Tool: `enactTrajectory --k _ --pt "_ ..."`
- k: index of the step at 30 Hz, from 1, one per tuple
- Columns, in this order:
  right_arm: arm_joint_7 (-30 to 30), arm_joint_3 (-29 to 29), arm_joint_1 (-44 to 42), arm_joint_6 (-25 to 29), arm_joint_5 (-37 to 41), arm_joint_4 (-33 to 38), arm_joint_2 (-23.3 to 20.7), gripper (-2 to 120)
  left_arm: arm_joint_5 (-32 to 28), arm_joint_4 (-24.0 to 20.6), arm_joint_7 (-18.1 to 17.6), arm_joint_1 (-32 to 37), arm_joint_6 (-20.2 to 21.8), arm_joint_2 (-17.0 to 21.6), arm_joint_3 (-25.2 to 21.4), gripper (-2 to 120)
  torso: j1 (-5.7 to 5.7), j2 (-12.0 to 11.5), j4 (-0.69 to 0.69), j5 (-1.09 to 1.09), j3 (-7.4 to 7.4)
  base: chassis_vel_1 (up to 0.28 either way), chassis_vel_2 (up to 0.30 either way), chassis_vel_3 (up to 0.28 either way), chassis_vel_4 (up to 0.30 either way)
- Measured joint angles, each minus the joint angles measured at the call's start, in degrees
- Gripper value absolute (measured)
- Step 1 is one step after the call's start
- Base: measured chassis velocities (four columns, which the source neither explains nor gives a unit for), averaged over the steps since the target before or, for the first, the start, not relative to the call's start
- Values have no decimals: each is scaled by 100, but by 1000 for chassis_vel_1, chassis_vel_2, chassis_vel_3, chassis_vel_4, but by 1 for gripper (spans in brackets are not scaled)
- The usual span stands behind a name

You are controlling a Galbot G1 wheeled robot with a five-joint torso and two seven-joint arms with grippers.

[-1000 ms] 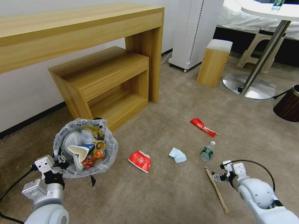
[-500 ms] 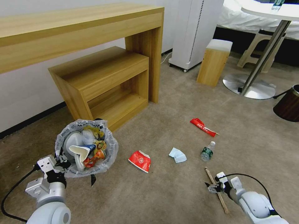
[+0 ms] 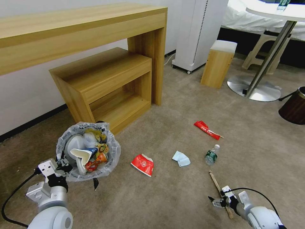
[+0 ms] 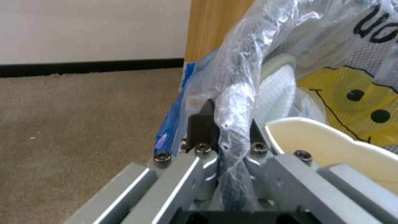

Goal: Pick up the trash bin and place the garbage on the floor into it.

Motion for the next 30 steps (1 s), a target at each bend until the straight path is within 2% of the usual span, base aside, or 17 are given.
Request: enactTrajectory --k 5,13,16,20,21,23,24,30 --pt "108 66 -12 -204 24 48 -85 100 -3 0 0 -12 2 1 1 1 0 0 0 -1 0 0 0 0 0" --pt "-123 121 59 -93 -177 -133 -100 100 -9 25 3 -28 2 -1 6 1 0 0 0 -1 0 0 0 0 0" --pt "-160 121 66 -43 -228 -177 -82 93 -12 39 4 -33 2 3 4 1 0 0 0 0 0 0 0 0 0" --pt "-165 98 99 41 -316 -291 -51 73 -17 56 6 -37 3 9 0 1 0 0 0 0 0 0 0 0 0" --pt "-165 98 99 41 -316 -291 -51 73 -17 56 6 -37 3 9 0 1 0 0 0 0 0 0 0 0 0" --pt "-167 91 108 74 -353 -338 -46 62 -18 61 7 -40 3 12 -1 1 0 0 0 -1 0 0 0 0 0" --pt "-167 91 108 74 -353 -338 -46 62 -18 61 7 -40 3 12 -1 1 0 0 0 -1 0 0 0 0 0" --pt "-184 85 108 146 -384 -395 -44 39 -19 62 10 -54 4 23 0 1 0 0 0 0 0 0 0 0 0"
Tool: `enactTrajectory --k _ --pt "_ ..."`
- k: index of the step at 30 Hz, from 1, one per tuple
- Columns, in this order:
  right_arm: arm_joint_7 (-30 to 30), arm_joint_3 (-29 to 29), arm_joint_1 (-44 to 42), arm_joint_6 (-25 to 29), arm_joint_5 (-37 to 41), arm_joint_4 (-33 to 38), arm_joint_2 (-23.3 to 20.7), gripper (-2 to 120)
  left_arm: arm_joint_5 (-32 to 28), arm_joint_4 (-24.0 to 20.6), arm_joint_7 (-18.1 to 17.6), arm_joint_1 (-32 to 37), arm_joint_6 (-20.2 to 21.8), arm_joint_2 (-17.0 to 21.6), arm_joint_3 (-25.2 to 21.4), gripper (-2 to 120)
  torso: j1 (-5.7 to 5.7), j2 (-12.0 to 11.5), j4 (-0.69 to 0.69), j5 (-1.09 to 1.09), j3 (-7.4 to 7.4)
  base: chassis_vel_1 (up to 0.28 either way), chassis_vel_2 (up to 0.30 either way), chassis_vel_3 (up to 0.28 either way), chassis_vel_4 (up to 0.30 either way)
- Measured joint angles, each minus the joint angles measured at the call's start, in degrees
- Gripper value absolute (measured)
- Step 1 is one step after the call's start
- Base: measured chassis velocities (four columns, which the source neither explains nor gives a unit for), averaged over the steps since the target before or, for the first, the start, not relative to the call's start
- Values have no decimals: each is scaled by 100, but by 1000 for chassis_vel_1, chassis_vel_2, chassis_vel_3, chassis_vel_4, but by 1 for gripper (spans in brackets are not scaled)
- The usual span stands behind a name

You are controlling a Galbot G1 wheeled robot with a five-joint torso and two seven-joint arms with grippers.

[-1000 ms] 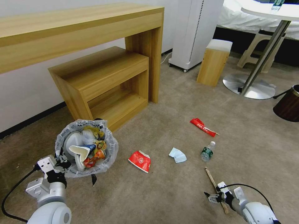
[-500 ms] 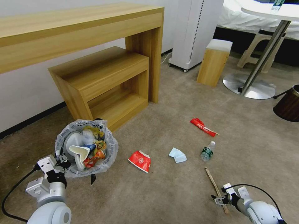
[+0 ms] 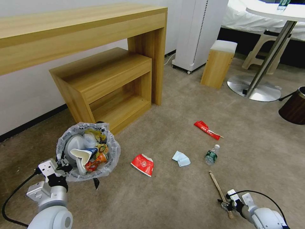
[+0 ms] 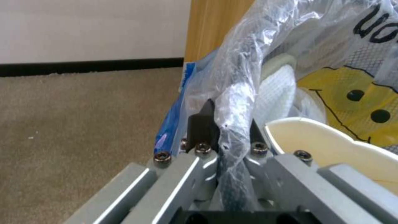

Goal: Pick up the trash bin and place the garbage on the floor into it.

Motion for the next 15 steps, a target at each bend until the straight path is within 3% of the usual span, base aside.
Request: enactTrajectory --k 11,15 --pt "7 -15 31 99 -41 -59 13 0 3 10 2 -14 9 25 8 1 0 0 0 0 0 0 0 0 0" --pt "78 -26 46 251 -27 -43 18 0 0 19 2 -24 16 35 8 1 0 0 -1 0 0 0 0 0 0"
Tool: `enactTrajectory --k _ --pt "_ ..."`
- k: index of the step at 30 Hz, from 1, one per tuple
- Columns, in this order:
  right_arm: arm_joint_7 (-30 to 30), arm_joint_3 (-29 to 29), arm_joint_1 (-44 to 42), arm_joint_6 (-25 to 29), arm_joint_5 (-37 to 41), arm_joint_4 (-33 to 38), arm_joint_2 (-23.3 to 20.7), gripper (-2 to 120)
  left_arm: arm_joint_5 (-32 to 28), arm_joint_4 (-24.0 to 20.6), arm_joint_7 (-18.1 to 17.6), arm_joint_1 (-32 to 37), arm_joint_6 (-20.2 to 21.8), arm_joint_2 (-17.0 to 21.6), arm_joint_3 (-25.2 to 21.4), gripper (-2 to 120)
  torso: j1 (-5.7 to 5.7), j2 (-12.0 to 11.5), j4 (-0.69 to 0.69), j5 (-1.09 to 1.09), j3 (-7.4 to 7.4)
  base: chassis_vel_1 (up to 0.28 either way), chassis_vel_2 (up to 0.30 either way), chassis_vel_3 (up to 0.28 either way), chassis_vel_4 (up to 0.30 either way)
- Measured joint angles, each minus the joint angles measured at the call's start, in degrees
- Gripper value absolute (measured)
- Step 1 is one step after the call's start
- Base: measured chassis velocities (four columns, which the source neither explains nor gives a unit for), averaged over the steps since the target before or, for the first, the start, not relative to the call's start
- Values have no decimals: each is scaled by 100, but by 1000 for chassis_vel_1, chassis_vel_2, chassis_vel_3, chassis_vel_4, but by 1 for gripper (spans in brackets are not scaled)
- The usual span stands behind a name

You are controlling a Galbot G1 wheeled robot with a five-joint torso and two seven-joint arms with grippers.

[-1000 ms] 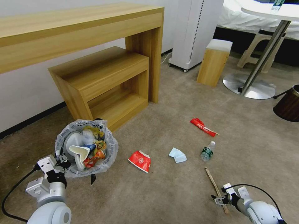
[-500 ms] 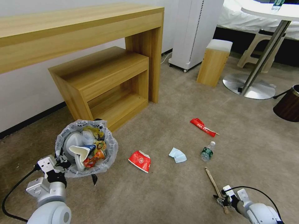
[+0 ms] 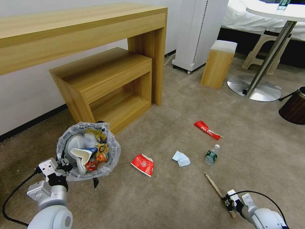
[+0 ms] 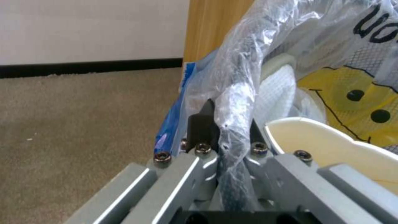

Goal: Pick up the trash bin and place the garbage on the floor into it.

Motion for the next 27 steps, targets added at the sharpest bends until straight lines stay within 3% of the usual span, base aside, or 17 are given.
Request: enactTrajectory --k 3,5,6,9,11,12,18,27 --pt "111 -1 -3 168 88 102 0 0 -1 24 0 -6 5 1 11 1 0 0 0 0 0 0 0 0 0" --pt "236 -5 7 857 609 388 -4 0 -7 91 0 -10 20 -4 61 1 0 0 -1 0 0 0 0 0 0" --pt "236 -5 7 857 609 388 -4 0 -7 91 0 -10 20 -4 61 1 0 0 -1 0 0 0 0 0 0" --pt "-301 -97 293 2645 1940 814 -4 0 -24 180 -1 18 77 -64 266 1 0 0 1 0 0 0 0 0 0" --pt "-439 -122 358 2810 2189 934 -4 0 -19 191 -1 24 90 -80 311 1 0 0 2 0 0 0 0 0 0" --pt "-771 -192 539 3148 2704 1183 11 0 -4 228 13 48 147 -115 466 1 0 0 2 -2 0 0 0 0 0" --pt "-1479 -440 1062 3618 3842 1725 242 0 -3 302 46 154 289 -149 1011 1 0 0 1 -1 0 0 0 0 0" --pt "-1614 -1193 1650 3958 4098 1847 957 0 151 317 43 259 333 -204 1587 1 0 0 1 0 0 0 0 0 0"
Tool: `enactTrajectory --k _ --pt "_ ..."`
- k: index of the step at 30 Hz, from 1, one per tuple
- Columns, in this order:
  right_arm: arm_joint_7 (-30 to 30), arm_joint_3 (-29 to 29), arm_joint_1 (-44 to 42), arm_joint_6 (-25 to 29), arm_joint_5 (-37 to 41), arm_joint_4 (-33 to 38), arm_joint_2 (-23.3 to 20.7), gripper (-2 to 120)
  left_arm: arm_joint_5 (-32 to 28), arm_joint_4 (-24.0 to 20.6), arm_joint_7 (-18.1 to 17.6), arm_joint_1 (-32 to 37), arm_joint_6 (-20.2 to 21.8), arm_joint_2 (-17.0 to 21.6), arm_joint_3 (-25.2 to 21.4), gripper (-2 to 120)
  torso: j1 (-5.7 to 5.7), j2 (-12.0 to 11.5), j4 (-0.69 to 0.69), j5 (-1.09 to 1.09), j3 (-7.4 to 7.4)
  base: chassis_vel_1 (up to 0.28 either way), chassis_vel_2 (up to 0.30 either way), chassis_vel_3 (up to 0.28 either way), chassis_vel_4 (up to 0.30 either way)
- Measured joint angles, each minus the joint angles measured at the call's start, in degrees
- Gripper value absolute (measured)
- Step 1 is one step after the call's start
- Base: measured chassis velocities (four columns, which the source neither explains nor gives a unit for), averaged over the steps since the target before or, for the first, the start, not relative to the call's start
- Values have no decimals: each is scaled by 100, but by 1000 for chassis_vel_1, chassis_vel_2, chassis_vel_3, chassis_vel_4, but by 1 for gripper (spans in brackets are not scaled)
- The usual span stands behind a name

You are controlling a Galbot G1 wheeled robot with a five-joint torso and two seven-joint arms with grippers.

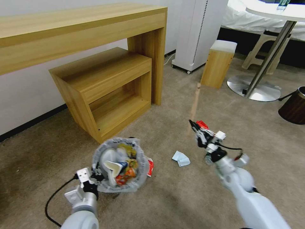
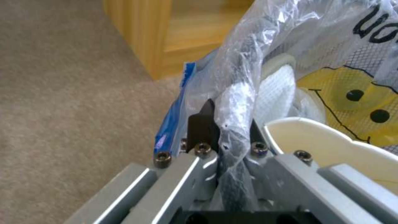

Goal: Pick up the trash bin and place the garbage on the floor into it.

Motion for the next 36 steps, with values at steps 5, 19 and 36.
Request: enactTrajectory --k 5,19,36 --pt "9 -520 223 38 -336 -87 253 0 217 9 -2 -37 12 -60 253 1 0 0 -1 -1 0 0 0 0 0" --pt "-187 -1188 297 424 -1054 -953 593 0 243 70 -4 -164 71 -174 475 1 0 0 -1 -1 0 0 0 0 0" --pt "-401 -1222 275 535 -1599 -1226 581 9 203 -117 -1 -126 85 -176 497 1 0 0 -1 0 0 0 0 0 0"
